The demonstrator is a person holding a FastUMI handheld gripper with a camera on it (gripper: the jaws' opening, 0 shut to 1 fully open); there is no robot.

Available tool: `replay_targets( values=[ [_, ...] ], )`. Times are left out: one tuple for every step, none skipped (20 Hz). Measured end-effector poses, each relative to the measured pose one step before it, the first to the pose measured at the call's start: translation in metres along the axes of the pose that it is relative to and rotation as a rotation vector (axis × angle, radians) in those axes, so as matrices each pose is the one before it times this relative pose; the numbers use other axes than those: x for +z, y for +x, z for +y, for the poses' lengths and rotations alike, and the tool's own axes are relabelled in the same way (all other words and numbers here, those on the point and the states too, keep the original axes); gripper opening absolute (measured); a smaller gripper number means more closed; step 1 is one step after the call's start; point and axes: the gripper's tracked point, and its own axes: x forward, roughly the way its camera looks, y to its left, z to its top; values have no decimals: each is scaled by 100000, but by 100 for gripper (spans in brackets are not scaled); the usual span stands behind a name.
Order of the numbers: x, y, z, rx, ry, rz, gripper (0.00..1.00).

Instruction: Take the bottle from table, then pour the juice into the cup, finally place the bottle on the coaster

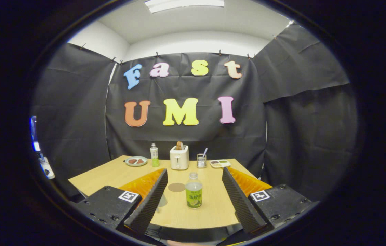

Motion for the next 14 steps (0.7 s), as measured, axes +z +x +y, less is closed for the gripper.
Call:
replay_targets(
  values=[
    [-152,180,-27,114,331,477,100],
    [-216,315,-7,-249,253,454,100],
    [-183,287,-82,-219,191,344,100],
    [-254,196,-125,-225,52,404,100],
    [-211,377,-133,-204,-17,378,100],
    [-367,473,61,-1,-350,688,100],
    [-337,481,-64,-106,-370,619,100],
    [-382,504,-81,241,-331,326,100],
    [-366,557,3,63,-373,52,100],
    [-253,528,25,7,-493,26,100],
    [-439,559,6,-51,-438,-56,100],
    [-316,527,-11,-165,-272,231,100],
    [-463,651,-17,-219,218,289,100],
    [-331,624,45,328,794,86,100]
  ],
)
